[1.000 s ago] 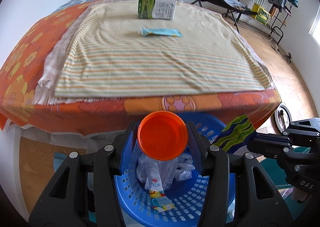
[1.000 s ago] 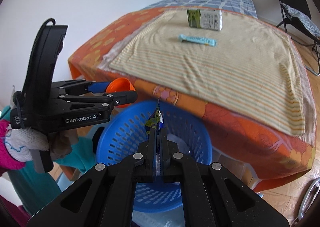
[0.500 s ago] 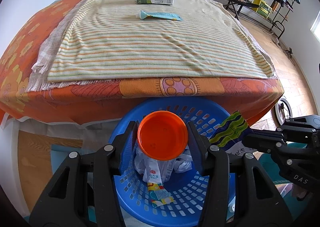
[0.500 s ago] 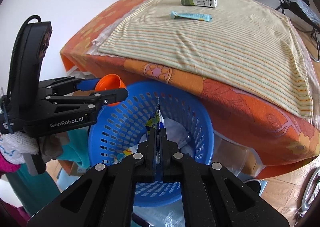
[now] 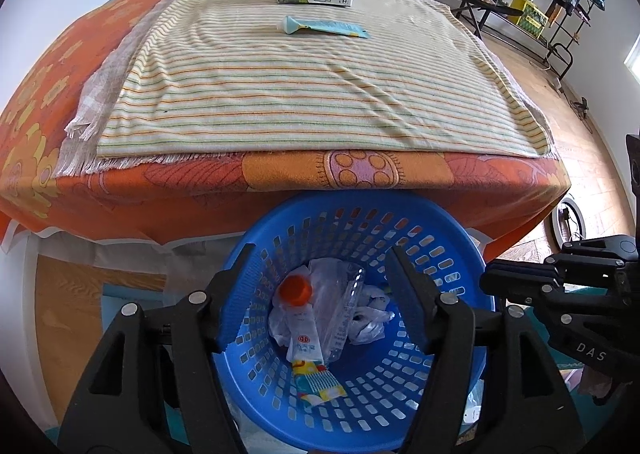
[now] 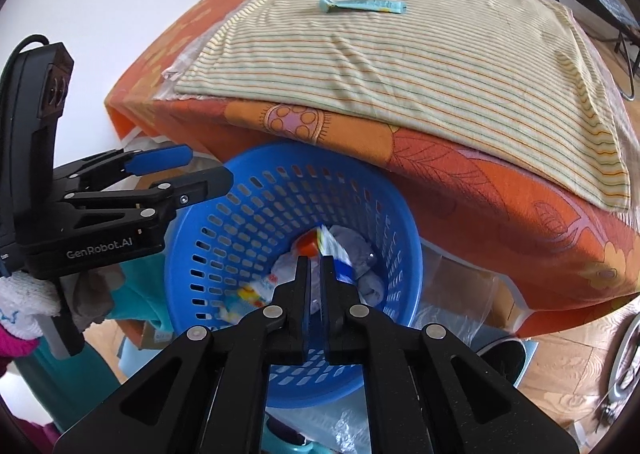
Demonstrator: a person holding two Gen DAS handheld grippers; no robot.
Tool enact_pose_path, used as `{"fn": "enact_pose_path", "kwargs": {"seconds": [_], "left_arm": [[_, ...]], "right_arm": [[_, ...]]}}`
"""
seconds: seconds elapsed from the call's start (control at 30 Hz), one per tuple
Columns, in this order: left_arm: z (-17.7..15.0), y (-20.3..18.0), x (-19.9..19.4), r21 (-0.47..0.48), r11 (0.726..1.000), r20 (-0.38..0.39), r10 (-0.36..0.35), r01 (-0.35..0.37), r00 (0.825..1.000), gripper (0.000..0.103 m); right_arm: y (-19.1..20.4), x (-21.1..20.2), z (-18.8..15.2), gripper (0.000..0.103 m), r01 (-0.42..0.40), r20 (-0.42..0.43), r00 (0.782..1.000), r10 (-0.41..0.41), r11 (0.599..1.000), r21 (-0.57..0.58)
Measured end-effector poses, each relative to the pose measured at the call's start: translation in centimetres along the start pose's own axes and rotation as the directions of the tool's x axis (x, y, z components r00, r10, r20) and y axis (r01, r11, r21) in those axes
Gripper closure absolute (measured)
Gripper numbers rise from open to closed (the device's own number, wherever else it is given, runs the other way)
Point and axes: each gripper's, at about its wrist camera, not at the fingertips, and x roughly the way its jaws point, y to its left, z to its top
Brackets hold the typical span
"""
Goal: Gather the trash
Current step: 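Lower both grippers into the basket and open them to release cap and wrapper, then raise both grippers from the basket back toward the bed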
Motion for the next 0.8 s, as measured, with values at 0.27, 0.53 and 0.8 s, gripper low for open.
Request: {"fn": "enact_pose_path", "kwargs": {"seconds": [0.27, 0.53, 0.8], "left_arm": [[0.0, 0.0, 0.0, -0.001, 1.000, 0.004, 0.003, -0.003, 1.000, 0.036], [0.1, 0.1, -0.2, -0.008, 1.000, 0.011, 0.002, -0.002, 1.000, 0.036], [0.4, -0.1, -0.4, -0.014, 1.000, 0.017, -0.004, 0.004, 1.000, 0.036]], "right_arm": [[-0.3, -0.4, 0.2, 0.065, 0.004, 0.023, 1.000, -0.004, 1.000, 0.020], [-0.4, -1.1, 0.3, 0.065, 0.011, 0.056, 0.998, -0.013, 0.999, 0.039], [-0.7, -2.8, 1.2, 0.065, 0.027, 0.122, 0.992, -0.034, 0.998, 0.054]]}}
